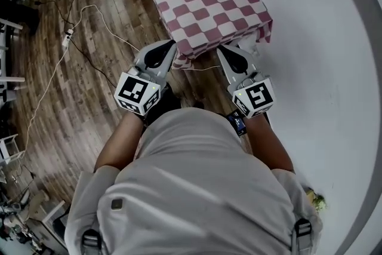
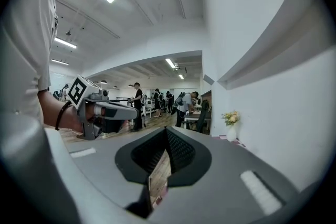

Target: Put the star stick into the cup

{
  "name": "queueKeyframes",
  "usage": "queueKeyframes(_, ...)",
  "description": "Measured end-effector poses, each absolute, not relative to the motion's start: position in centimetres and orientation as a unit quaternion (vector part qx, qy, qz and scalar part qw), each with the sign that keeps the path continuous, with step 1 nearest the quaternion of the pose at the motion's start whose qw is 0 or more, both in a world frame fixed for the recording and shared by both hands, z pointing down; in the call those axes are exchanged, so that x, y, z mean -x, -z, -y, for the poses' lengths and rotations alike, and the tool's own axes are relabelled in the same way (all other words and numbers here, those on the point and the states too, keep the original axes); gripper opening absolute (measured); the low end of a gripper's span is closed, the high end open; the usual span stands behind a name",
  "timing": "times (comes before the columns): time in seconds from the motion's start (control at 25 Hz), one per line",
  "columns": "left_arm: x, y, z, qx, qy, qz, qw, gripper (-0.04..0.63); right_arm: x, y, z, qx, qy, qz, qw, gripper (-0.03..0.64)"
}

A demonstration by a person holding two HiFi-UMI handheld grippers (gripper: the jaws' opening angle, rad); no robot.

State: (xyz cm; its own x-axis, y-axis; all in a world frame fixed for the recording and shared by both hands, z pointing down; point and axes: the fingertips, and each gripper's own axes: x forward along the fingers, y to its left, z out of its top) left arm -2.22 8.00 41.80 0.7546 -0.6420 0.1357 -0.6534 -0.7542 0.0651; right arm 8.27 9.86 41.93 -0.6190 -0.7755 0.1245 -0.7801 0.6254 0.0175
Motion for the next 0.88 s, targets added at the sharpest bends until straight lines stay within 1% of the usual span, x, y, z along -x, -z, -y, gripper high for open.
queueKeyframes(0.28, 0.8, -42.2, -10.3, -0.933, -0.056, 0.35, 0.055, 0.003, -9.3, -41.8, -12.4, -0.421, -0.016, 0.904, 0.067, 0.009)
queueKeyframes(0.56, 1.0, -42.3, -10.7, -0.933, -0.054, 0.353, 0.054, 0.003, -8.8, -42.2, -12.9, -0.416, -0.019, 0.907, 0.067, 0.009)
queueKeyframes(0.88, 0.6, -40.7, -11.5, -0.937, -0.054, 0.342, 0.049, 0.003, -7.9, -40.2, -13.4, -0.405, -0.008, 0.912, 0.059, 0.009)
